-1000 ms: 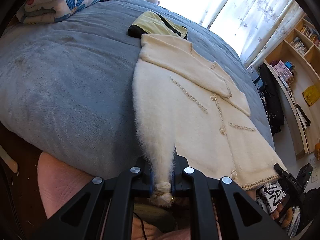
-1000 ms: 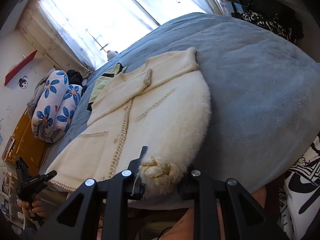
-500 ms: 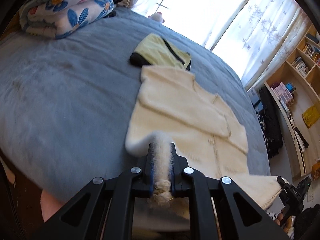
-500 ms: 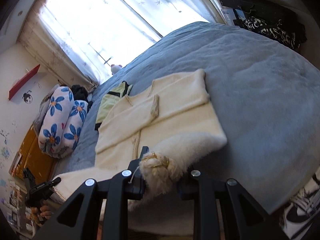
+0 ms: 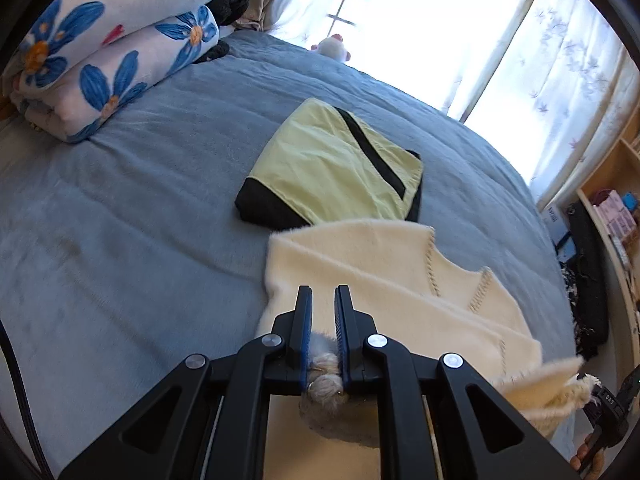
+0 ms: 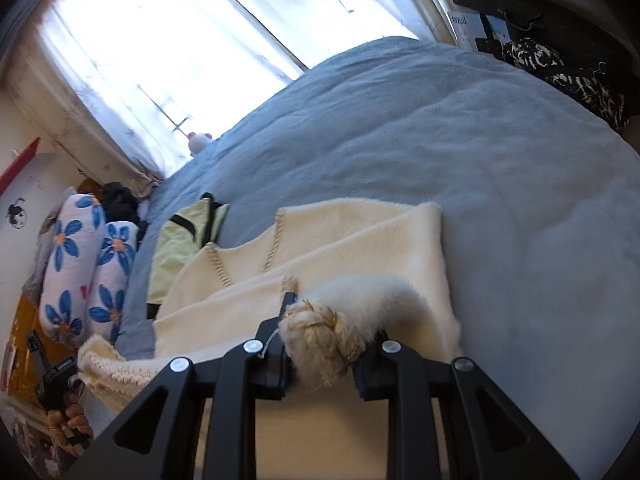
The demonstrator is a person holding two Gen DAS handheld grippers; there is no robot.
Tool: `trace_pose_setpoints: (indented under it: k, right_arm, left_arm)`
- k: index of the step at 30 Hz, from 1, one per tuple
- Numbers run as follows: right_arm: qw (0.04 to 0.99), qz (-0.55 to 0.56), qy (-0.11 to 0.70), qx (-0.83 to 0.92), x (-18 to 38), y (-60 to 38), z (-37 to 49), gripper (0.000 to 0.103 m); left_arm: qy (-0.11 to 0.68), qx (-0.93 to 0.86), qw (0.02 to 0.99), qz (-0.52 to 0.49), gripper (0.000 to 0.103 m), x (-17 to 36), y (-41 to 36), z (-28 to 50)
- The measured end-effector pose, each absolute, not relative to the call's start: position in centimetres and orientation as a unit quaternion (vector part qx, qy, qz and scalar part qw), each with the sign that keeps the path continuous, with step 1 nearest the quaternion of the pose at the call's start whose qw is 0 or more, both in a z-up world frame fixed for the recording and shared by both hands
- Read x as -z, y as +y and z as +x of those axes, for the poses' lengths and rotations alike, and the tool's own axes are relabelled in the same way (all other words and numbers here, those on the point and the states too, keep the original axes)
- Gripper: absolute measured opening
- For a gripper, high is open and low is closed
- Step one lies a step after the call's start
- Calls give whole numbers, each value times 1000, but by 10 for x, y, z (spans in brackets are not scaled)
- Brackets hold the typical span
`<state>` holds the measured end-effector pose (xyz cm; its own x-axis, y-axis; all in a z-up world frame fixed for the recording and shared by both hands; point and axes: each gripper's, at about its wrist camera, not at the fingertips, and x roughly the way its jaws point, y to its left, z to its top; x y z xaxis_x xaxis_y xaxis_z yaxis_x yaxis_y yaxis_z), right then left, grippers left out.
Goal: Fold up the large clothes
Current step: 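Grasp the hem corners with the left gripper while the right gripper grasps the other corner, then fold the hem up over the body toward the collar with both grippers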
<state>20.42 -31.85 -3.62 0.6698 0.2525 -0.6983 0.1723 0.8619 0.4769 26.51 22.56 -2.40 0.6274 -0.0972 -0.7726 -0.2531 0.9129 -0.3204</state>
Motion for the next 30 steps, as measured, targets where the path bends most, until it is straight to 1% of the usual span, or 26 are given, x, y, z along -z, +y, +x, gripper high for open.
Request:
trace_pose_setpoints:
  k: [4, 8, 13, 18, 20, 21, 22, 23, 25, 27, 30]
  right_arm:
    - [864, 255, 435, -6, 68, -315, 265, 23]
    - [857, 254, 448, 6, 86, -312, 313, 23]
    - [853, 256, 454, 17, 97, -315, 356, 23]
    - [826, 257, 500, 37, 128, -311, 385, 25]
    - [820, 264, 506, 35, 132, -311, 388, 29]
    - [819, 266, 508, 28, 130, -311, 389, 35]
    - [818, 268, 508, 18, 127, -312, 389, 42]
    - [819, 270, 506, 7, 123, -312, 389, 47]
    - [825, 271, 497, -6, 113, -314, 387, 62]
    - [833, 268, 484, -17, 100, -316, 381, 70]
    - [842, 267, 468, -31, 84, -322, 372, 71]
  left_arm:
    - [453, -61, 869, -187, 9, 57, 221, 325]
    - [478, -80, 860, -157, 9, 91, 215, 376]
    - [484, -92, 856, -155, 9, 113, 218, 419]
    - [500, -85, 852, -131, 10, 132, 216, 445]
    - [504, -83, 850, -129, 16, 136, 218, 449]
    - [506, -78, 849, -132, 21, 137, 220, 450]
    - [510, -71, 846, -138, 37, 138, 222, 451]
    - [512, -67, 845, -143, 58, 137, 225, 451]
    - [504, -64, 848, -148, 75, 130, 229, 448]
    - [494, -56, 855, -149, 75, 121, 233, 443]
    - [491, -47, 857, -146, 76, 113, 237, 436]
